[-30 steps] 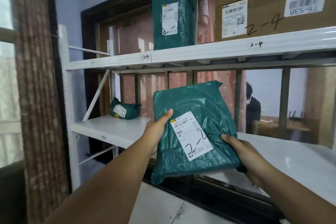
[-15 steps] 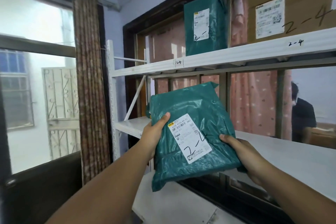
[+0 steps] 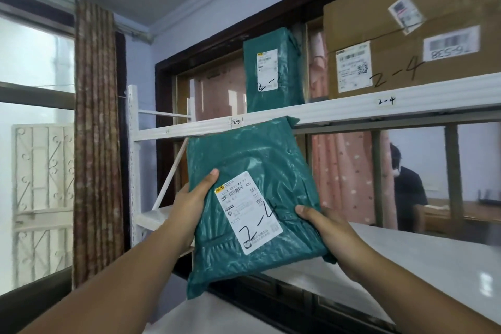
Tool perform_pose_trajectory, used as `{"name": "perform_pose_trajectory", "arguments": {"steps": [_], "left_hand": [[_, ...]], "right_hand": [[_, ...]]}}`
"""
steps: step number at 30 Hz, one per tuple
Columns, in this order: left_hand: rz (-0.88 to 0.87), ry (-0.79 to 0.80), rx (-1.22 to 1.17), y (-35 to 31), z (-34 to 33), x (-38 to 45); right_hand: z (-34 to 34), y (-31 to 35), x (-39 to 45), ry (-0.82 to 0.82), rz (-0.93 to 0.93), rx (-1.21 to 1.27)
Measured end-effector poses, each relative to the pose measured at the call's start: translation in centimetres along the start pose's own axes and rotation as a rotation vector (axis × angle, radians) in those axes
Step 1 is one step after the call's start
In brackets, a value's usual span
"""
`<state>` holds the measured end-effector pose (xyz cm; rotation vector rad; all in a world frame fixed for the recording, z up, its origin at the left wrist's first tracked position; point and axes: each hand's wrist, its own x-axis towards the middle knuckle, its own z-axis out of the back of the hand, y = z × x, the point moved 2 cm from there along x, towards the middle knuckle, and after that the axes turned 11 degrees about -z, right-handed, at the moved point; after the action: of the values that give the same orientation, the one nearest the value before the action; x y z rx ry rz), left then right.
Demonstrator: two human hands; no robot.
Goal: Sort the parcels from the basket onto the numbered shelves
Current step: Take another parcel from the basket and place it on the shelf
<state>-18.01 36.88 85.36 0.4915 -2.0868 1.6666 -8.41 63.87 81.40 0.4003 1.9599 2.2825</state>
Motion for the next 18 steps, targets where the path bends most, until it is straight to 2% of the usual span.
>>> {"name": "perform_pose_trajectory", "arguments": {"steps": [7, 10, 18], "left_hand": [[-0.157, 0.110, -0.058, -7.7, -4.7, 3.2], [-0.170, 0.155, -0.074, -10.8, -7.1, 5.1], [-0.288, 0.382, -0.200, -17.5, -17.7, 6.8]], "right_hand": [[4.3, 7.2, -1.8, -0.058, 0.146, -0.015], [6.8, 11.2, -2.8, -0.143, 0.206, -0.049], [15.4, 18.7, -7.4, -0.314, 0.313, -0.054]]}}
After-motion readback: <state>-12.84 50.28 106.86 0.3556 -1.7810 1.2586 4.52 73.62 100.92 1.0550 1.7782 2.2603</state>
